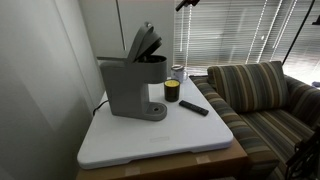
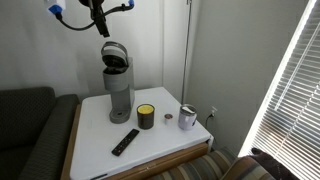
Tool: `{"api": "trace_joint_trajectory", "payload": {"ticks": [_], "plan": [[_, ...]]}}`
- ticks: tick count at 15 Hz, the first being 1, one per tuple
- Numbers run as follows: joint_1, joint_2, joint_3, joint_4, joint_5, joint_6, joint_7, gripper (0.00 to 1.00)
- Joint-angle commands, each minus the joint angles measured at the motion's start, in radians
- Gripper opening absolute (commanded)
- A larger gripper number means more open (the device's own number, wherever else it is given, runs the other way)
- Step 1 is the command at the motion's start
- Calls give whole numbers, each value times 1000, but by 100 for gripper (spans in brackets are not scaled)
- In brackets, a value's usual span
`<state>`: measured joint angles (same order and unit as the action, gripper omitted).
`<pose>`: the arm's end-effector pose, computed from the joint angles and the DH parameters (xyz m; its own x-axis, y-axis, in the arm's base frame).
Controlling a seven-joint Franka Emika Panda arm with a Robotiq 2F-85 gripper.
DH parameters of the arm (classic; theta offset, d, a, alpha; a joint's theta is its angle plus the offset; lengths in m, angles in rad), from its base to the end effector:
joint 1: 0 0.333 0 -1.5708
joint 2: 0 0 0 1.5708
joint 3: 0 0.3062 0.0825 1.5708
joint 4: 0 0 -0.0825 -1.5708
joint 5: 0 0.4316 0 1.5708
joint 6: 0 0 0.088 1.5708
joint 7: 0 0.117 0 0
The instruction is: Open the coffee maker lid
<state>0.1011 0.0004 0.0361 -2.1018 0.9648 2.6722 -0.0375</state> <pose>0.6251 0.0651 0.4311 0.7536 -0.6139 0.2351 -0.3067 -0.6446 -0.7003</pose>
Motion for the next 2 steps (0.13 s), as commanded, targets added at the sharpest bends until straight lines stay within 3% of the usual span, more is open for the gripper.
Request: {"api": "trace_joint_trajectory", "payload": {"ticks": [1, 2], "plan": [[-13, -1, 12, 1, -5, -4, 12, 100], [-13, -1, 12, 1, -5, -5, 15, 100]]}}
